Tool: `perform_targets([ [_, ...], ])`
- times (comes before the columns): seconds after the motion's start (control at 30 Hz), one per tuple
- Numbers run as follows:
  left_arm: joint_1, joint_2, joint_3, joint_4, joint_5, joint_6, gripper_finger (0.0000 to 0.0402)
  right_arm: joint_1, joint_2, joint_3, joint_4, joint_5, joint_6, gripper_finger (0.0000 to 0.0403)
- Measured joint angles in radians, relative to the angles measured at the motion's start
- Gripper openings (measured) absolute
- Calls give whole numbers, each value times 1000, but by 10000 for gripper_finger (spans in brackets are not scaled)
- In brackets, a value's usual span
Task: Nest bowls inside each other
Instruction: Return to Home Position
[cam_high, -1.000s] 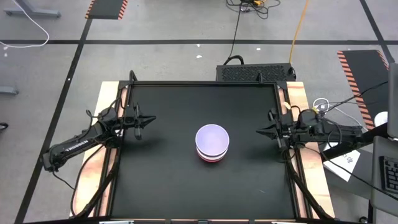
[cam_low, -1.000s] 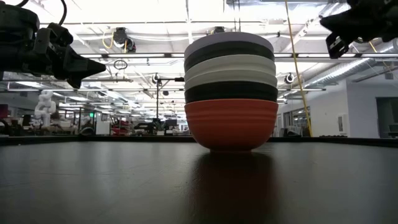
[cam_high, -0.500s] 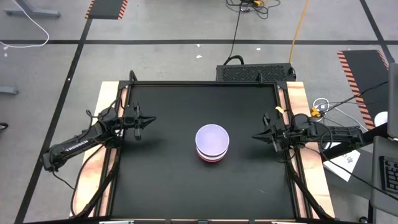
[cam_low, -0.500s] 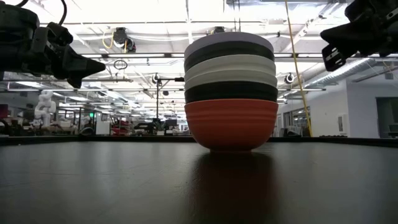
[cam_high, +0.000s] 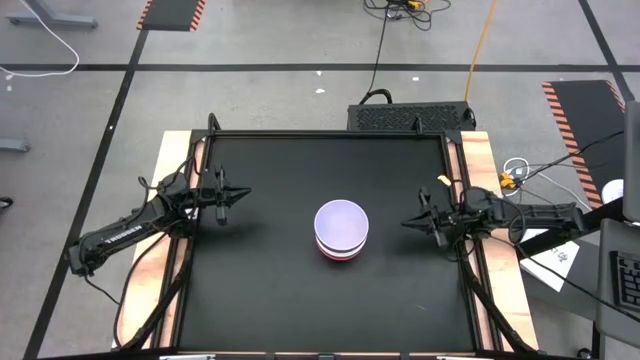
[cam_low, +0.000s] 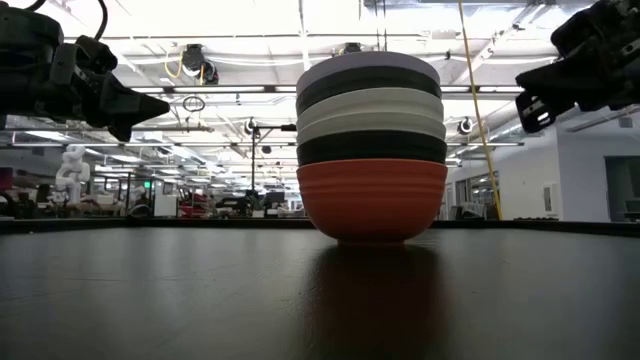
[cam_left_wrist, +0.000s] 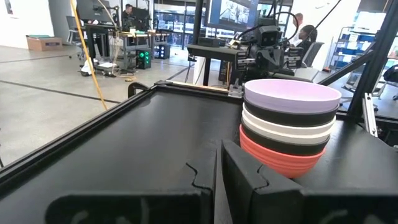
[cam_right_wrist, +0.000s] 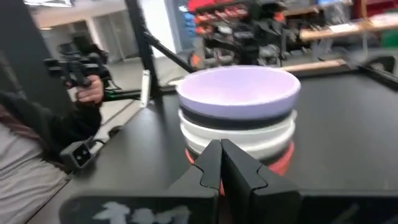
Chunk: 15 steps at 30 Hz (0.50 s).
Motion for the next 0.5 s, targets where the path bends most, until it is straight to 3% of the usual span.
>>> perform_targets([
  [0.23,0,0,0,4,67,7,26,0,0,-49,162,-112,-27,0],
  [0.5,0,0,0,8,179,7,26,0,0,-52,143,-116,-38,0],
])
